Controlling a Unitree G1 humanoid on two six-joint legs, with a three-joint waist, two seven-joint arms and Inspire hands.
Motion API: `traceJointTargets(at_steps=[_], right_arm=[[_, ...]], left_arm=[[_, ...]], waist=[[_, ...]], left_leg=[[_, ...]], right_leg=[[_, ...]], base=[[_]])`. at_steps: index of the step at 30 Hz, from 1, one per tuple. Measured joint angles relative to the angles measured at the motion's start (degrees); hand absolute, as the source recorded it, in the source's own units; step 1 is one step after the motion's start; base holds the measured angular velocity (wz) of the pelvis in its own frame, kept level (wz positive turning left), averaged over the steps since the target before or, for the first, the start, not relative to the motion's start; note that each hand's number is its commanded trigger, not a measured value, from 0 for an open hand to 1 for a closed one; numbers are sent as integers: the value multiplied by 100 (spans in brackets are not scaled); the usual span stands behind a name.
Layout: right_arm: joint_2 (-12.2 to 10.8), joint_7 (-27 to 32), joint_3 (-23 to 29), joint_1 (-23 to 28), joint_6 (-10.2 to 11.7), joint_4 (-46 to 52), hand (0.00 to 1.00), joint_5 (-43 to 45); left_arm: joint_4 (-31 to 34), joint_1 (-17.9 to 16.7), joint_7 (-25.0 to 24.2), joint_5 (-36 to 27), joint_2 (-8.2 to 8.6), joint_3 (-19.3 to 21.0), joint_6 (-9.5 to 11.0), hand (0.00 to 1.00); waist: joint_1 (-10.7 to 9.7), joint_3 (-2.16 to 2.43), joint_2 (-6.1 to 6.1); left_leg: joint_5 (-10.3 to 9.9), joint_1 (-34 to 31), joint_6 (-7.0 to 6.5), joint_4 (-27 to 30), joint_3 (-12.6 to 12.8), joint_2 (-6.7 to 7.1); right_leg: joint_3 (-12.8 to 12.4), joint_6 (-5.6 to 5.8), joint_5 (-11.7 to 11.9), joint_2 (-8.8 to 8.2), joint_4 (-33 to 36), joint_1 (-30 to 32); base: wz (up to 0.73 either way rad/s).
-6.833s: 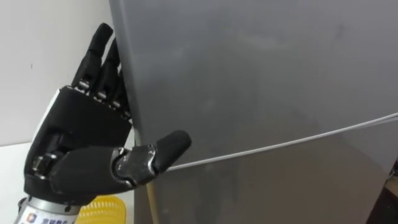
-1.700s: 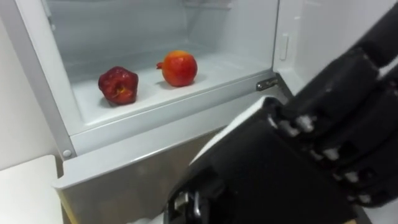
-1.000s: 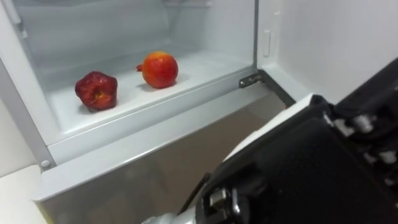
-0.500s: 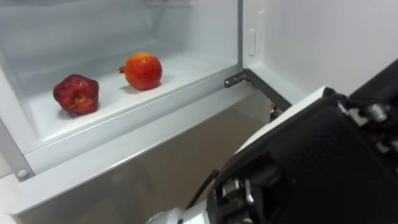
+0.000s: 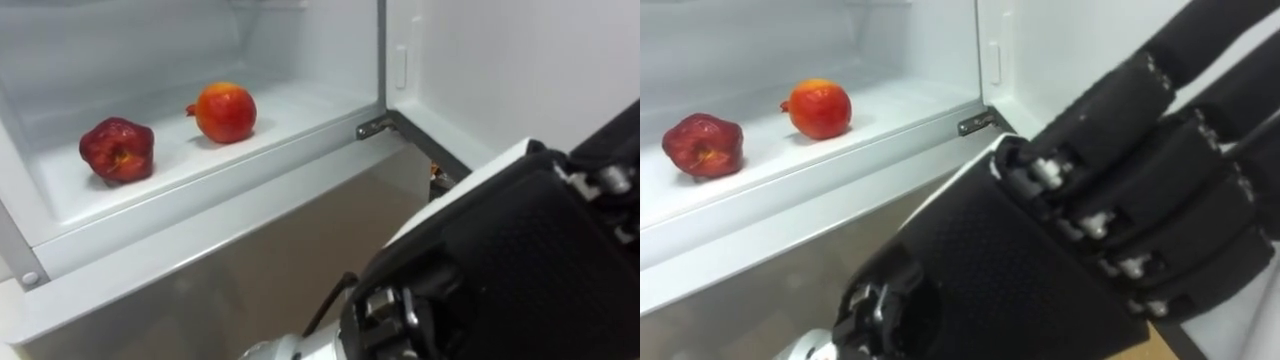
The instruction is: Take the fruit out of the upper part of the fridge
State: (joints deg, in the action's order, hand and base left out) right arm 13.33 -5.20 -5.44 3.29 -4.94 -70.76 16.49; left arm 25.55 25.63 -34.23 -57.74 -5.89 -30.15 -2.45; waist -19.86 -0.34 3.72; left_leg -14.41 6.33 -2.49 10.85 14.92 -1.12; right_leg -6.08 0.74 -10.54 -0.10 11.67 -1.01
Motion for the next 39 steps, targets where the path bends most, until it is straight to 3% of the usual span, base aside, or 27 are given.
traceJointTargets(at_steps=[7, 13, 17, 20, 24, 29, 35, 39], right_arm=[[0, 27, 1, -2, 18, -24, 0, -4], [-3, 69, -5, -53, 70, -127, 0, -8], [-3, 130, -5, -45, 124, -109, 0, -52], [-6, 139, -11, -48, 139, -132, 0, -66], [-31, 295, -12, -82, 201, -20, 0, -138], [-76, 387, -4, -28, 245, 2, 0, -198], [-94, 502, 8, 94, 256, 144, 0, -154], [-121, 655, 53, 268, 269, 140, 0, -159]], left_arm=[[7, 43, -12, -1, -239, 2, 0, 0], [131, 39, -66, -12, -443, 211, 1, 0], [486, -235, -121, 5, -658, 590, 8, 0], [508, -347, -125, 180, -676, 791, 22, 0], [521, -349, -138, 239, -682, 1039, 21, 0], [606, -426, -138, 357, -709, 1535, 14, 0], [825, -856, -81, 700, -717, 2138, 43, 0], [841, -1016, 136, 740, -855, 2460, 41, 0]], waist=[[153, -1, 0], [555, -24, -42], [900, -34, -94], [1155, 4, -166], [1384, 8, -198], [1551, 10, -204], [1637, 30, -238], [1706, 66, -213]], left_leg=[[1, -27, 2, -2, -47, -7], [15, -2, 25, -8, -239, -2], [28, -23, 39, -8, -347, 16], [30, -18, 40, 20, -467, 64], [34, -70, 45, 55, -608, 78], [44, -82, 62, 53, -730, 67], [48, -53, 68, 52, -771, 64], [48, -65, 69, 88, -901, 77]], right_leg=[[96, -19, 12, -6, -4, -32], [237, -27, 11, -24, -10, -125], [459, -34, 2, -73, -15, -159], [555, -34, 3, -86, -106, -238], [644, -35, 2, -94, -122, -312], [785, -36, 3, -89, -106, -314], [864, -38, 3, -89, -115, -372], [1006, -37, 3, -105, -114, -429]], base=[[4], [14], [20], [23], [17], [8], [5], [14]])
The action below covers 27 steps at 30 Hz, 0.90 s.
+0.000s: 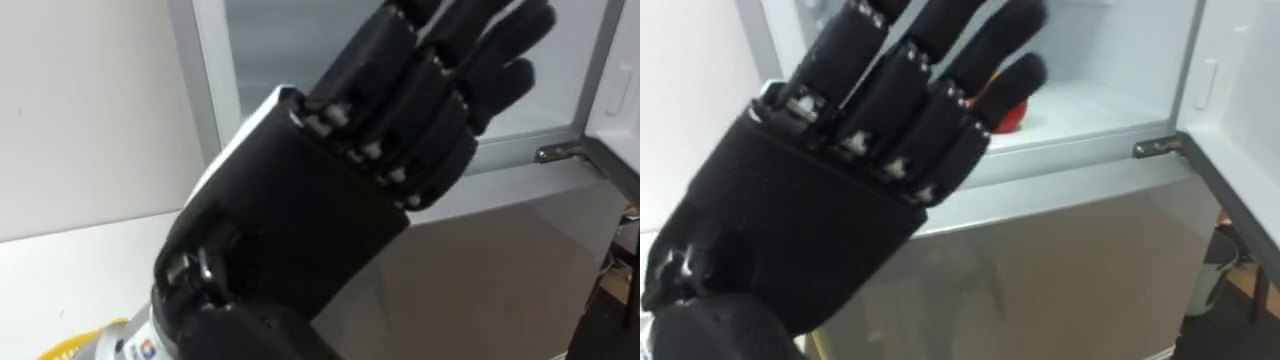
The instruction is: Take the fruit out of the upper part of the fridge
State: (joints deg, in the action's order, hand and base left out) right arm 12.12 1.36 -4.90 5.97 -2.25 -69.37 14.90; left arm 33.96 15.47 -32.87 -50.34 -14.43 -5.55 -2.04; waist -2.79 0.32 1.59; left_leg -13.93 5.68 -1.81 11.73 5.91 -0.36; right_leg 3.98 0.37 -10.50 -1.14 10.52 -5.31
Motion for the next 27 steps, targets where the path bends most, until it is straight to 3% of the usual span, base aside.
traceJointTargets(at_steps=[4, 6, 10, 14, 18, 22, 27], right_arm=[[-43, 49, 216, 195, 15, -4, 0, 95], [-134, 47, 476, 245, 14, -8, 0, 146], [-140, 65, 561, 277, 22, -38, 0, 118], [-124, 65, 755, 357, 24, -1, 0, 156], [-124, 120, 854, 371, 24, 5, 0, 119], [-126, 241, 879, 346, 33, 40, 0, 63], [-133, 339, 1071, 320, 40, 15, 0, 63]], left_arm=[[93, -342, 218, 93, -93, 714, 70, 0], [100, -681, 402, 432, -81, 1339, 143, 0], [167, -979, 880, 933, -72, 1864, 284, 0], [133, -1766, 1513, 1797, -78, 2412, 367, 0], [-61, -2264, 2056, 2130, 14, 2623, 368, 0], [-329, -2476, 2502, 2392, 246, 2655, 368, 0], [-630, -2671, 3119, 2521, 296, 2662, 369, 0]], waist=[[173, 12, 28], [197, 16, 45], [379, 13, 54], [496, -13, 65], [620, -36, 45], [634, -40, 43], [628, -45, 41]], left_leg=[[8, -3, 11, -8, 9, -2], [11, 6, 15, -1, 2, 0], [29, 25, 20, -11, -5, 9], [28, 92, 22, -43, -76, 20], [31, 63, 27, -42, -150, 27], [46, 63, 43, -28, -298, 63], [46, 101, 43, -37, -362, 68]], right_leg=[[0, -2, -2, 3, 8, -11], [33, -22, -14, -2, 8, -35], [107, -42, -26, -24, 13, -57], [155, -48, -61, -27, 7, -140], [242, -60, -92, -38, 6, -105], [355, -54, -126, -68, 8, -161], [467, -52, -128, -76, 4, -229]], base=[[1], [5], [4], [9], [10], [15], [7]])
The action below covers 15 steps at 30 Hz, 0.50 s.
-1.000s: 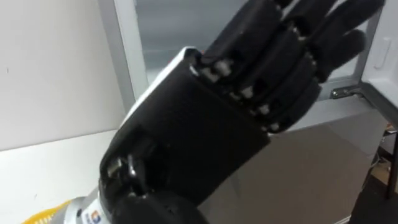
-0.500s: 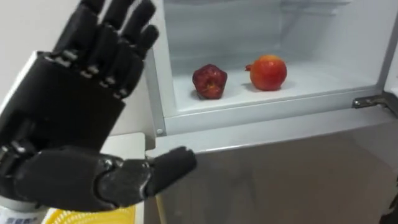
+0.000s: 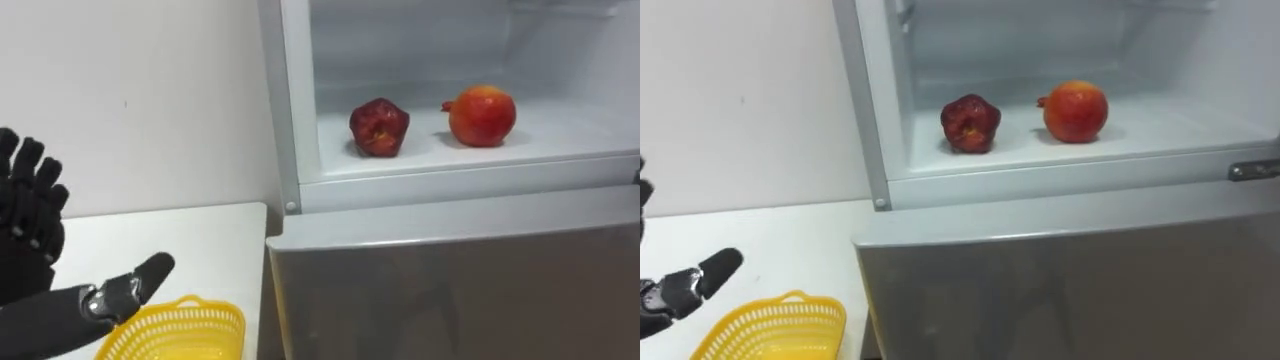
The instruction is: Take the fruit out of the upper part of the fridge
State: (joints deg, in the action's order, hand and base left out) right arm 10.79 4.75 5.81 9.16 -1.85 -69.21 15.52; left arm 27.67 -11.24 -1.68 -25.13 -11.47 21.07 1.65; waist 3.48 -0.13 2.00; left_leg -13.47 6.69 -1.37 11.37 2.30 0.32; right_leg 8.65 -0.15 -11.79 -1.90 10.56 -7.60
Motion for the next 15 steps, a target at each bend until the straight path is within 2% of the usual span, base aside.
traceJointTargets(at_steps=[3, 7, 8, 11, 12, 13, 14, 15], right_arm=[[-5, 60, 52, 10, 38, 8, 0, -15], [4, 57, 78, 105, 50, 40, 0, -126], [6, 55, 115, 174, 50, 25, 0, -162], [-12, 43, 132, 308, 47, 42, 0, -183], [-16, 26, 217, 342, 21, 43, 0, -151], [-12, 23, 229, 341, -25, 50, 0, -153], [-4, 18, 229, 327, -84, 53, 0, -169], [-5, 4, 228, 337, -86, 55, 0, -201]], left_arm=[[-265, -284, 511, 76, 79, 85, -4, 0], [-810, -399, 1151, 29, 106, 223, 15, 0], [-1213, -426, 1293, -25, 117, 328, 95, 0], [-2379, -548, 1766, -360, 151, 477, 137, 0], [-2968, -563, 1905, -442, 180, 530, 152, 0], [-3299, -566, 1992, -502, 185, 537, 151, 0], [-3954, -566, 2131, -645, 187, 529, 147, 0], [-4535, -601, 2249, -744, 212, 523, 123, 0]], waist=[[-18, -6, -2], [38, -17, -31], [73, -27, -44], [120, -24, -34], [136, -4, -49], [142, -1, -44], [159, 6, -49], [172, 36, -33]], left_leg=[[-1, -1, 0, -3, -37, 11], [0, 8, 0, -1, -76, 22], [-1, 27, 0, -2, -75, 23], [-6, 107, 0, -10, -71, 34], [-7, 117, 0, -42, -74, 37], [-7, 120, 0, -55, -75, 37], [-7, 108, 0, -56, -76, 35], [-7, 103, 0, -62, -79, 34]], right_leg=[[23, 1, -1, -4, -53, -45], [42, 1, -1, -9, -86, -57], [39, 1, -2, -10, -87, -72], [21, 12, -40, -18, -86, -141], [12, 14, -56, -20, -76, -133], [13, 14, -57, -20, -73, -125], [10, 14, -56, -19, -78, -105], [13, 13, -56, -18, -74, -76]], base=[[4], [4], [-4], [-1], [0], [0], [0], [0]])
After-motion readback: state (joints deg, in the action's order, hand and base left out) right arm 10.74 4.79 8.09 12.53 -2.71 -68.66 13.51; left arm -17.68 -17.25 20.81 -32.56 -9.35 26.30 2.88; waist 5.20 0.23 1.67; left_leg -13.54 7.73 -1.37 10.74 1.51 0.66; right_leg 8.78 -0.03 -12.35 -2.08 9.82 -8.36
